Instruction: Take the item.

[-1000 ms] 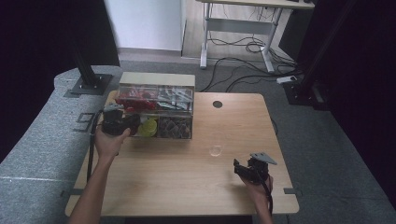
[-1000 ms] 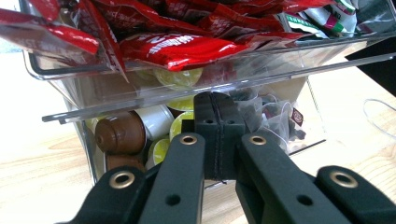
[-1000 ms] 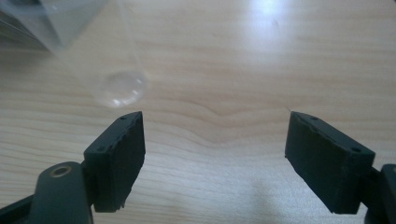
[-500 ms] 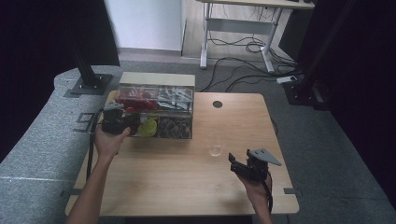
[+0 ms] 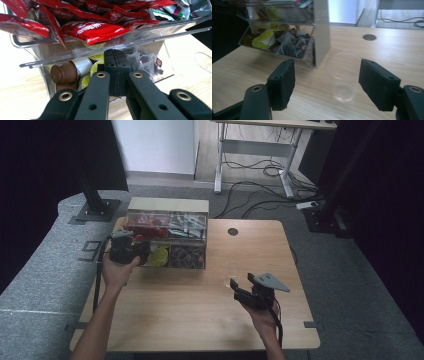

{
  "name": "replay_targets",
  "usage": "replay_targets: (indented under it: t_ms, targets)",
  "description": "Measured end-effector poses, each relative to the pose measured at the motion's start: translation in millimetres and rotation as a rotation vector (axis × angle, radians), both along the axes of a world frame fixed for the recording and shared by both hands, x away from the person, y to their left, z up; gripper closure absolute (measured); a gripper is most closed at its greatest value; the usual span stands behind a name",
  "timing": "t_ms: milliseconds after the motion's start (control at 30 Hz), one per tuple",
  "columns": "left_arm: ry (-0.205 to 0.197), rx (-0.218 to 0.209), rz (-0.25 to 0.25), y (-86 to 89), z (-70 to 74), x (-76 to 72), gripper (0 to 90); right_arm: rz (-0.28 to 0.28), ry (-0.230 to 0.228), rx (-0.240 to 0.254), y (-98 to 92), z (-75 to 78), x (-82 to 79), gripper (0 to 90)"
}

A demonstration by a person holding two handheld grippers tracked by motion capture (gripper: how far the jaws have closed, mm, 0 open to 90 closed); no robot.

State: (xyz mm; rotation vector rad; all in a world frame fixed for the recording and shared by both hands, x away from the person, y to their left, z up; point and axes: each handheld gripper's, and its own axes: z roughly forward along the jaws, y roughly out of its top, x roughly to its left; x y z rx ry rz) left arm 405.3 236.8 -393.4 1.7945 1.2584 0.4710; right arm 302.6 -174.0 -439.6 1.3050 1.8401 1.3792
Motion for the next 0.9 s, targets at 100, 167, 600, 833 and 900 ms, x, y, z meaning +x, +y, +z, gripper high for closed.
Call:
replay_targets:
  t_ms: [100, 167, 600, 833, 900]
  targets:
    - [0.0, -0.002, -0.003, -0.6, -0.2, 0.1, 90.0, 0.028, -0.006, -0.014, 11.8, 2.3, 5.0, 30.1]
    - [-0.002, -0.004, -0.004, -0.9, -0.4, 0.2, 90.0, 0.044, -0.005, -0.032, 18.7, 3.4, 8.0, 30.3]
    - [0.001, -0.002, -0.009, -2.9, 0.0, 0.7, 89.9, 0.095, 0.009, -0.031, 37.3, 2.1, 30.3, 35.2]
    - [0.002, 0.003, -0.009, -3.4, 0.2, 0.4, 89.7, 0.118, 0.012, -0.029, 47.7, 1.6, 35.2, 36.6]
    - [0.003, 0.002, -0.01, -3.3, 0.2, 0.4, 89.6, 0.123, 0.012, -0.03, 50.8, 1.5, 36.4, 37.0]
